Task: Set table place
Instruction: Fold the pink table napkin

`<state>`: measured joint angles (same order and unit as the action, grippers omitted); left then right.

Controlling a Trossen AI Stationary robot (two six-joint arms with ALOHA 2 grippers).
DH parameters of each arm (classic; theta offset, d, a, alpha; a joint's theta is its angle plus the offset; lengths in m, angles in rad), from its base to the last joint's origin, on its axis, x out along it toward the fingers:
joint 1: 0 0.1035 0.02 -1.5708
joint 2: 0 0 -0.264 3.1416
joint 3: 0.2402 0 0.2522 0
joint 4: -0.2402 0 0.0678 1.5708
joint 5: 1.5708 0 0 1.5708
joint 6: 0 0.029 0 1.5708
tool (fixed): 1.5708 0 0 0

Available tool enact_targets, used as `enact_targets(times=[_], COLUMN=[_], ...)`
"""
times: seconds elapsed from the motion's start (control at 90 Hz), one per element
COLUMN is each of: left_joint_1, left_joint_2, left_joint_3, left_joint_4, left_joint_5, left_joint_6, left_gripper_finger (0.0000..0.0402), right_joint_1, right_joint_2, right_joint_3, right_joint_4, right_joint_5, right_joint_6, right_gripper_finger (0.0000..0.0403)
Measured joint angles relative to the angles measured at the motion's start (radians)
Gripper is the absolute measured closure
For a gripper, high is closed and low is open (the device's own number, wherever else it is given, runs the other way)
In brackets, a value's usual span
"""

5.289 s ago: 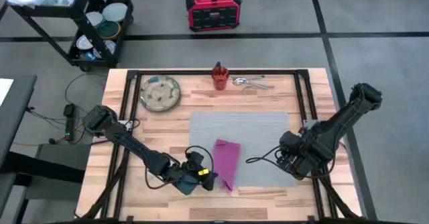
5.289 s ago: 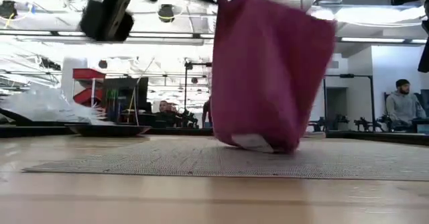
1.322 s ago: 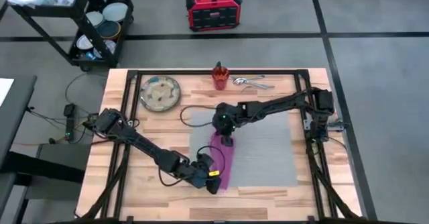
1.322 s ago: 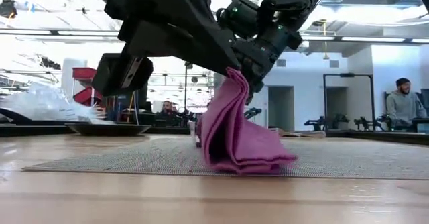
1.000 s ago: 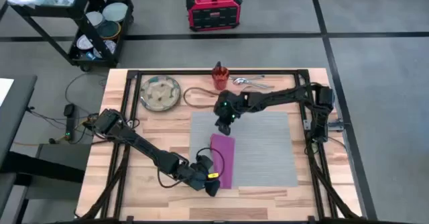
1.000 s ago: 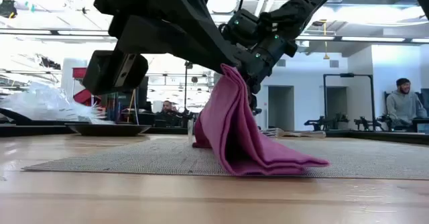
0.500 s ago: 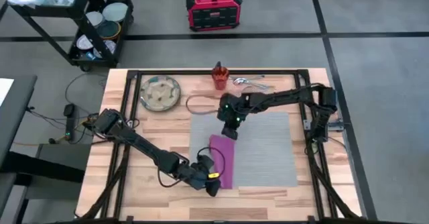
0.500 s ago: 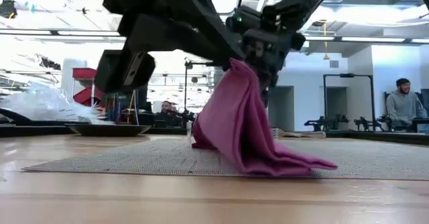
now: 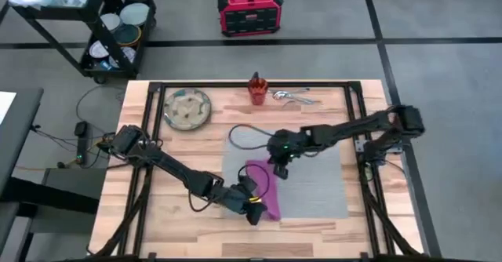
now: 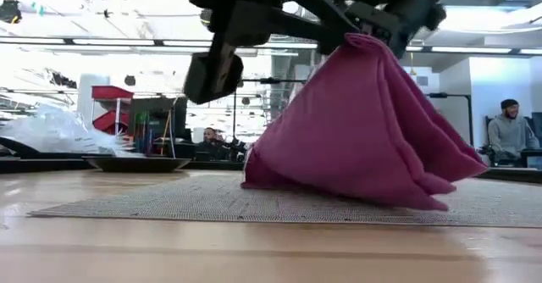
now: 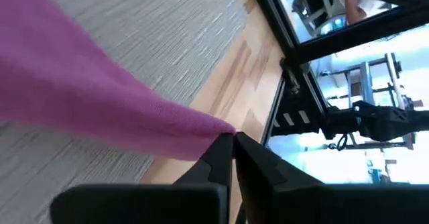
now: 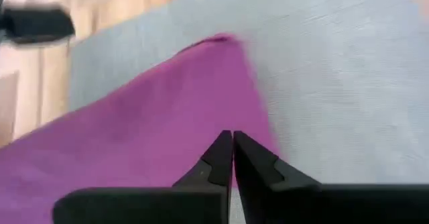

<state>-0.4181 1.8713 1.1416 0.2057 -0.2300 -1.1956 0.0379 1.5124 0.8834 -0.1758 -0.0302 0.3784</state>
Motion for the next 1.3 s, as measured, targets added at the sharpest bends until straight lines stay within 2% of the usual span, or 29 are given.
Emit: enact_targets(times=[0.111, 0.211, 0.311, 0.556, 0.678, 1.078, 1.3], left_joint_1=[0.04, 0.079, 0.119, 0.189, 0.213, 0.313, 0.332], left_joint_2=[0.0, 0.0, 0.0, 0.0, 0.0, 0.0, 0.0], left_joint_3=[0.0, 0.0, 0.0, 0.0, 0.0, 0.003, 0.048], left_joint_4=[0.028, 0.056, 0.075, 0.08, 0.076, 0.088, 0.095], left_joint_5=[0.042, 0.081, 0.126, 0.211, 0.234, 0.274, 0.307], left_joint_6=[0.051, 0.094, 0.13, 0.184, 0.204, 0.25, 0.286], left_gripper_finger=[0.0401, 0.0401, 0.0401, 0.0401, 0.0401, 0.0401, 0.0401], right_joint_1=[0.016, 0.028, 0.054, 0.121, 0.11, 0.112, 0.102], right_joint_2=[-0.092, -0.151, -0.183, -0.183, -0.182, -0.18, -0.11], right_joint_3=[-0.059, -0.09, -0.1, -0.103, -0.103, -0.103, -0.103], right_joint_4=[0.014, 0.012, 0.019, 0.053, 0.023, 0.016, 0.028], right_joint_5=[0.021, -0.064, -0.124, -0.126, -0.13, -0.15, -0.147], right_joint_6=[0.06, 0.062, 0.062, 0.065, 0.09, 0.104, 0.091], right_gripper_finger=[0.0399, 0.0375, 0.0333, 0.0205, 0.0166, 0.0163, 0.0164])
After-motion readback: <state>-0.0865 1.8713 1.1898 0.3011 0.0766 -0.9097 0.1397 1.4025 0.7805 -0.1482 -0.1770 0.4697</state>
